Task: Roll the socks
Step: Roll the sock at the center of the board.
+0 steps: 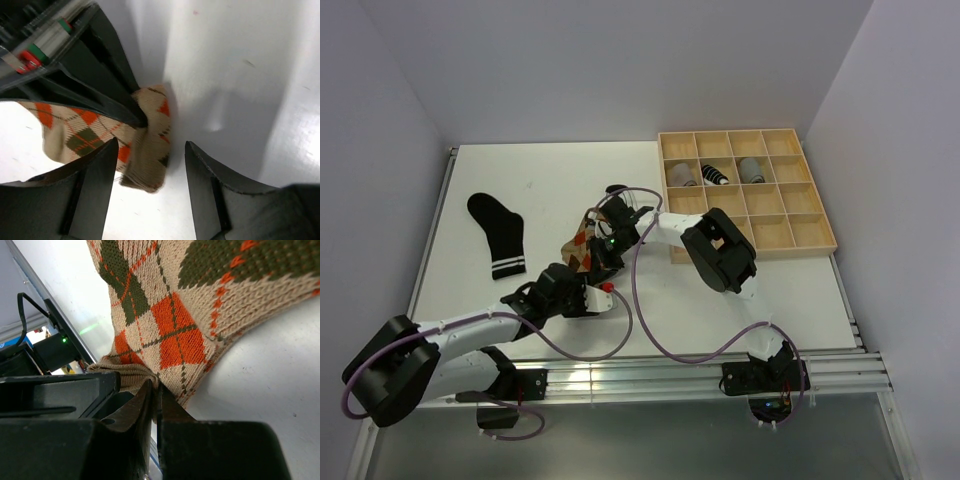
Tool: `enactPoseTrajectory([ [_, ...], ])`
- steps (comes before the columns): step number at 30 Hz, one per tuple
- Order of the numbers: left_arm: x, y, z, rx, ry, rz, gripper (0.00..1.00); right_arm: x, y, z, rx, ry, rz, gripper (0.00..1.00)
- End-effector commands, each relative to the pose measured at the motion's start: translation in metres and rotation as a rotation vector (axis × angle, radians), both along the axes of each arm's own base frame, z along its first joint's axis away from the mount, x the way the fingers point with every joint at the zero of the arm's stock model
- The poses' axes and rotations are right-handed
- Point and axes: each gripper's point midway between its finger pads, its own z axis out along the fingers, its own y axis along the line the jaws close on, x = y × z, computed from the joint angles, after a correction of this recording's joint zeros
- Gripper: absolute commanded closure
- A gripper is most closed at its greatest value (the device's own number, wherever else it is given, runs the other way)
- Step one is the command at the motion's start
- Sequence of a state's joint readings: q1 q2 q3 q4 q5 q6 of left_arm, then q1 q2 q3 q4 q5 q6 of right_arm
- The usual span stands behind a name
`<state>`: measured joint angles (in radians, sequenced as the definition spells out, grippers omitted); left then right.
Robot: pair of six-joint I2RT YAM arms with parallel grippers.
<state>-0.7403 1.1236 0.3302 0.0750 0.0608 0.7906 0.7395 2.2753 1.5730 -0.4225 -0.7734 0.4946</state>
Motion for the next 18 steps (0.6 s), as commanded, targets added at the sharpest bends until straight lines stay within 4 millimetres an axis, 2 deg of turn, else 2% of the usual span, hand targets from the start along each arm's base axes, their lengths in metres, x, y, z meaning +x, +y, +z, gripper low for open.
enactPoseTrajectory([
  [1,0.013,-0.004,0.002,0.002,-0.052,0.015,0.40,-0.006,-0.040,-0.057,-0.230,-0.001,-0.019,0.97],
  [6,0.021,-0.005,-0.005,0.023,-0.049,0.032,0.44,-0.008,-0.040,-0.057,-0.221,0.000,-0.016,0.97],
  [9,0.021,-0.002,-0.013,0.049,-0.015,0.033,0.51,-0.010,-0.043,-0.058,-0.225,-0.007,-0.008,0.98],
  [12,0.013,0.001,-0.023,0.079,0.045,0.012,0.60,-0.011,-0.046,-0.058,-0.234,-0.014,-0.002,0.98],
  [14,0.009,-0.002,-0.022,0.064,0.088,-0.002,0.70,-0.008,-0.047,-0.058,-0.246,-0.032,-0.008,0.98],
  [15,0.007,-0.003,-0.021,0.060,0.113,-0.005,0.75,-0.005,-0.048,-0.055,-0.252,-0.051,-0.015,0.96],
  [16,0.006,-0.002,-0.019,0.065,0.151,0.000,0.84,-0.005,-0.050,-0.056,-0.259,-0.059,-0.018,0.93],
  [18,-0.001,-0.007,-0.015,0.021,0.223,-0.019,0.89,0.002,-0.046,-0.043,-0.229,-0.106,-0.038,0.83],
])
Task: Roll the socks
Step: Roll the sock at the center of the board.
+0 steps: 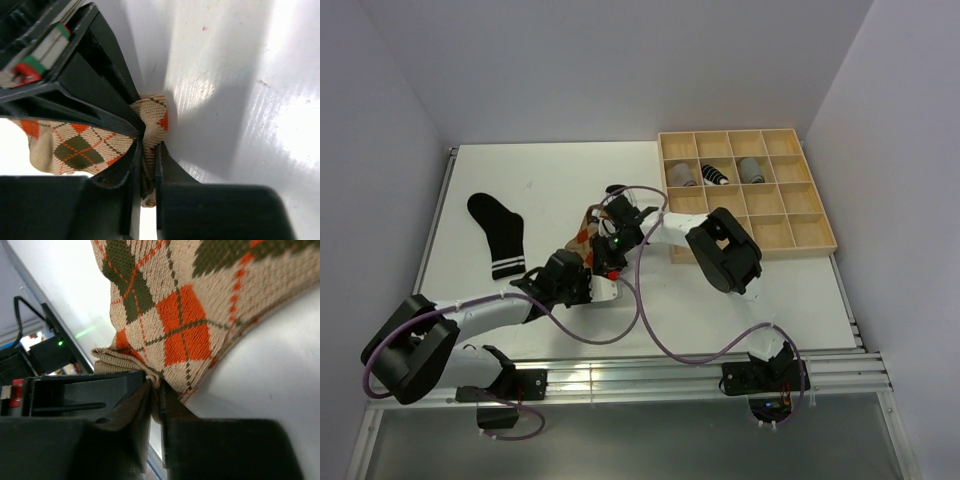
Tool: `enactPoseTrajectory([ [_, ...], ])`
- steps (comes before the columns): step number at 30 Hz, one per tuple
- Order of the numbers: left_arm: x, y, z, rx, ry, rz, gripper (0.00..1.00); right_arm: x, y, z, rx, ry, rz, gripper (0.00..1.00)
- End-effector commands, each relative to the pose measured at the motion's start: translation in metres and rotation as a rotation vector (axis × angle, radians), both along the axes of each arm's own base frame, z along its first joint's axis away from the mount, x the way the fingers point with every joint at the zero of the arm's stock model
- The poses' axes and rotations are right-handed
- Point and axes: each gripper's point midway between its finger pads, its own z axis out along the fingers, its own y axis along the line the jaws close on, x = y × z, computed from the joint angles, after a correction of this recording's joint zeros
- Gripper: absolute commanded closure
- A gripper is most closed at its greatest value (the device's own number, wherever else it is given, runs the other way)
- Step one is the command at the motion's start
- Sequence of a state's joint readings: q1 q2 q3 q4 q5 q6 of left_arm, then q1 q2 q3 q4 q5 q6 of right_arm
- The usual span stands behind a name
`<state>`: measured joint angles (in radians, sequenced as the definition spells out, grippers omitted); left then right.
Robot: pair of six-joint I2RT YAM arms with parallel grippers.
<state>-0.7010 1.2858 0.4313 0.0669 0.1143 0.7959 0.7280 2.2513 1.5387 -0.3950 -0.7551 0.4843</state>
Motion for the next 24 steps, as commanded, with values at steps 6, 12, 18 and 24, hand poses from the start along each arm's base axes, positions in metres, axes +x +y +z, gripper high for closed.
enactPoseTrajectory([
  [6,-0.028,0.002,0.020,-0.078,0.391,-0.025,1.00,0.019,-0.045,-0.004,-0.149,-0.255,-0.171,0.47],
  [12,-0.044,0.007,0.021,-0.081,0.647,-0.060,1.00,0.033,-0.066,0.029,-0.117,-0.388,-0.358,0.42],
  [18,-0.050,0.010,0.017,-0.091,0.862,-0.067,1.00,0.033,-0.090,0.049,-0.078,-0.518,-0.488,0.45],
  [24,-0.039,0.009,0.022,-0.174,1.037,-0.060,1.00,0.013,-0.098,0.069,-0.052,-0.749,-0.477,0.44],
])
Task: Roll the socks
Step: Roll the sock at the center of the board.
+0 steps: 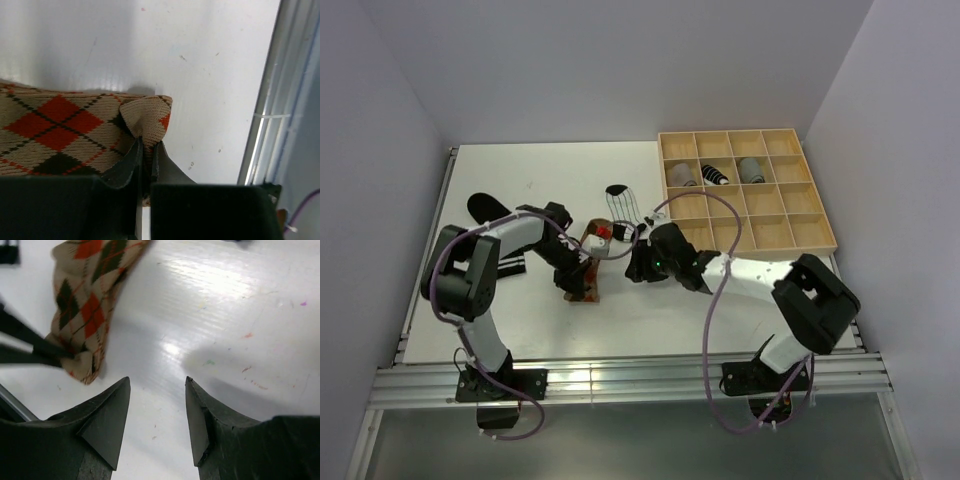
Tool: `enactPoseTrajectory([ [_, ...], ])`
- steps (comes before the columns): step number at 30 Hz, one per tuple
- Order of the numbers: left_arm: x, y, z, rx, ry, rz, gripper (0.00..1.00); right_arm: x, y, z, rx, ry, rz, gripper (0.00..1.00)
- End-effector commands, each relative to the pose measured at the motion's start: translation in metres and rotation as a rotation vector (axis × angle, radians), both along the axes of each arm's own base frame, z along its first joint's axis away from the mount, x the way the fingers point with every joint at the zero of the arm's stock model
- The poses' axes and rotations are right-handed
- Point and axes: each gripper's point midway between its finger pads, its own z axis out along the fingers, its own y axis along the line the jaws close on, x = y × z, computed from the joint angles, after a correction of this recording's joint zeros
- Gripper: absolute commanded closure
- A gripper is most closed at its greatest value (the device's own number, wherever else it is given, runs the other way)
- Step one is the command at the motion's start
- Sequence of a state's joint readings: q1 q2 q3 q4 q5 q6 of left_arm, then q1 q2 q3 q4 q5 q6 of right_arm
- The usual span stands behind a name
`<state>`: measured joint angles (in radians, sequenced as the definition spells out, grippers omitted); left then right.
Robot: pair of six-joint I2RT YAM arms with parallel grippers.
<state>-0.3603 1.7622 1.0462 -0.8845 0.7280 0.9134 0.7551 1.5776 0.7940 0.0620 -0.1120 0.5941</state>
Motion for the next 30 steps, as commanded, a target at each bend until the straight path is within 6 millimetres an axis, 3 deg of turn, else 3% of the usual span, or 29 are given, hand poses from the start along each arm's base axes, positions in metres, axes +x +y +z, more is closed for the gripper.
enactPoseTrajectory([
  [1,-0.005,0.000,0.019,-0.091,0.162,0.012,1.00,0.006,0.010,0.038,0.054,-0.253,-0.014,0.44],
  [2,-0.002,0.001,0.019,-0.101,0.181,0.015,1.00,0.002,0.012,0.046,0.071,-0.293,0.010,0.44],
  [3,0.005,0.002,0.016,-0.116,0.223,0.039,1.00,-0.009,0.015,0.042,0.070,-0.306,0.043,0.44],
  [6,0.009,0.007,0.011,-0.125,0.315,0.067,1.00,-0.016,0.027,0.053,0.060,-0.400,0.113,0.44],
  [10,0.017,0.013,-0.002,-0.103,0.374,0.112,1.00,-0.032,0.057,0.057,0.006,-0.515,0.262,0.44],
  [11,0.018,0.014,-0.004,-0.094,0.389,0.123,1.00,-0.034,0.062,0.050,-0.017,-0.523,0.286,0.44],
  [15,0.022,0.015,-0.018,-0.052,0.425,0.157,1.00,-0.039,0.094,0.053,-0.043,-0.597,0.393,0.44],
  [16,0.023,0.017,-0.020,-0.034,0.436,0.167,1.00,-0.040,0.098,0.042,-0.078,-0.596,0.425,0.44],
  [17,0.023,0.017,-0.024,-0.018,0.447,0.175,1.00,-0.040,0.108,0.047,-0.071,-0.611,0.442,0.44],
  [21,0.027,0.021,-0.033,0.033,0.455,0.207,1.00,-0.041,0.125,0.036,-0.114,-0.630,0.504,0.44],
  [25,0.027,0.023,-0.036,0.054,0.491,0.217,1.00,-0.042,0.134,0.018,-0.194,-0.646,0.565,0.42],
  [30,0.028,0.023,-0.039,0.064,0.513,0.221,1.00,-0.047,0.143,0.008,-0.225,-0.666,0.615,0.41],
])
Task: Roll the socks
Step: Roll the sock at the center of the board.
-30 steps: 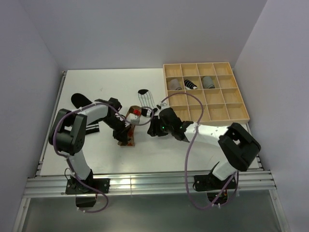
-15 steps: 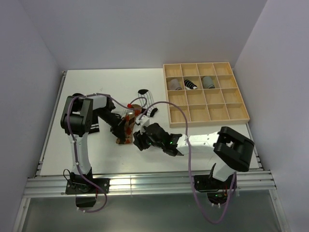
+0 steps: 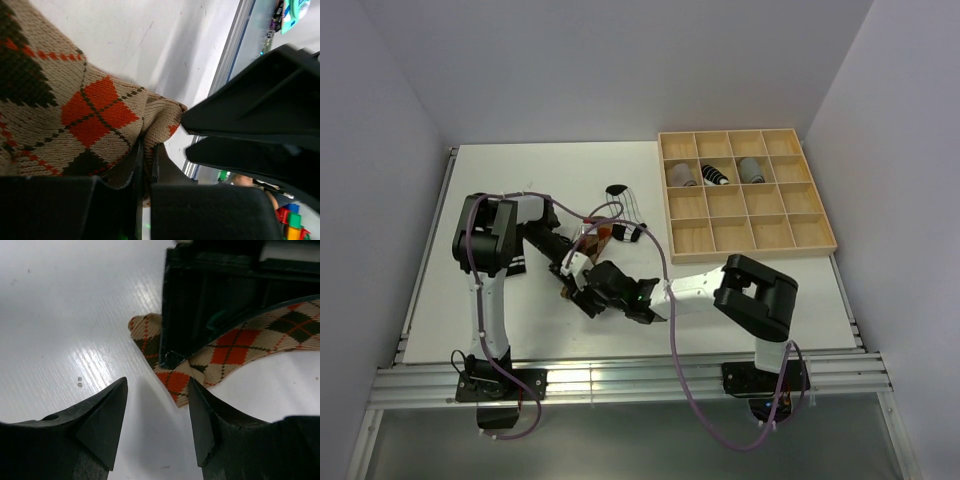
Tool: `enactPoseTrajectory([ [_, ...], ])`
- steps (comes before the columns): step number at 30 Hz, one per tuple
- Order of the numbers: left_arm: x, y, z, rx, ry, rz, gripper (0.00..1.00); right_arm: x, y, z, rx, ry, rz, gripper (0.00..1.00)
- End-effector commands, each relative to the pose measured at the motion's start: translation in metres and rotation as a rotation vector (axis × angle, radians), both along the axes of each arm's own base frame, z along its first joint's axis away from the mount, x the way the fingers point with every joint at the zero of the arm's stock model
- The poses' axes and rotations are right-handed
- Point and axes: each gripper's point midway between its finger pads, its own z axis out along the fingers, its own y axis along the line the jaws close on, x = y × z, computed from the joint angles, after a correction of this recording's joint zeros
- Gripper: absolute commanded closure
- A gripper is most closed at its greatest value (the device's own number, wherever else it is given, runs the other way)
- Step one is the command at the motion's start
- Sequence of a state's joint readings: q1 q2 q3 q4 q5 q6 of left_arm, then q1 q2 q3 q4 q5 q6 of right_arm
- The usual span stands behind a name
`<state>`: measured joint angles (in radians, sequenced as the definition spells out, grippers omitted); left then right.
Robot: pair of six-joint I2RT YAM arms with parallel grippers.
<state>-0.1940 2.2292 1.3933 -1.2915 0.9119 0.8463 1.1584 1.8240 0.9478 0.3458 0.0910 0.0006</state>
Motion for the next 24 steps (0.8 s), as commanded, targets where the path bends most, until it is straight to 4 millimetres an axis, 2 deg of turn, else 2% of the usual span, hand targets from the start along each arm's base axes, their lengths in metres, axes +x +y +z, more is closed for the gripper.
enactPoseTrajectory([
  [1,0.011,0.012,-0.028,0.062,-0.075,-0.058,1.00,0.002,0.012,0.002,-0.036,-0.074,0.032,0.41],
  [4,0.011,0.012,-0.027,0.062,-0.071,-0.061,1.00,0.000,0.015,-0.005,-0.061,-0.089,0.041,0.41],
  [11,0.009,0.014,-0.026,0.064,-0.049,-0.079,1.00,0.011,0.015,-0.013,-0.138,-0.169,0.007,0.39],
  [13,0.008,0.014,-0.025,0.062,-0.043,-0.084,1.00,0.014,0.012,-0.026,-0.187,-0.174,0.004,0.39],
  [16,0.007,0.015,-0.023,0.059,-0.035,-0.091,1.00,0.016,0.013,-0.033,-0.206,-0.175,0.007,0.40],
  [19,0.007,0.015,-0.020,0.049,-0.042,-0.103,0.96,0.015,0.011,-0.044,-0.236,-0.162,0.006,0.58],
  [20,0.008,0.015,-0.016,0.046,-0.045,-0.104,0.94,0.016,0.012,-0.046,-0.242,-0.159,0.002,0.68],
  [24,0.014,0.010,-0.004,0.006,-0.083,-0.100,0.81,0.010,0.007,-0.055,-0.256,-0.116,0.006,0.78],
])
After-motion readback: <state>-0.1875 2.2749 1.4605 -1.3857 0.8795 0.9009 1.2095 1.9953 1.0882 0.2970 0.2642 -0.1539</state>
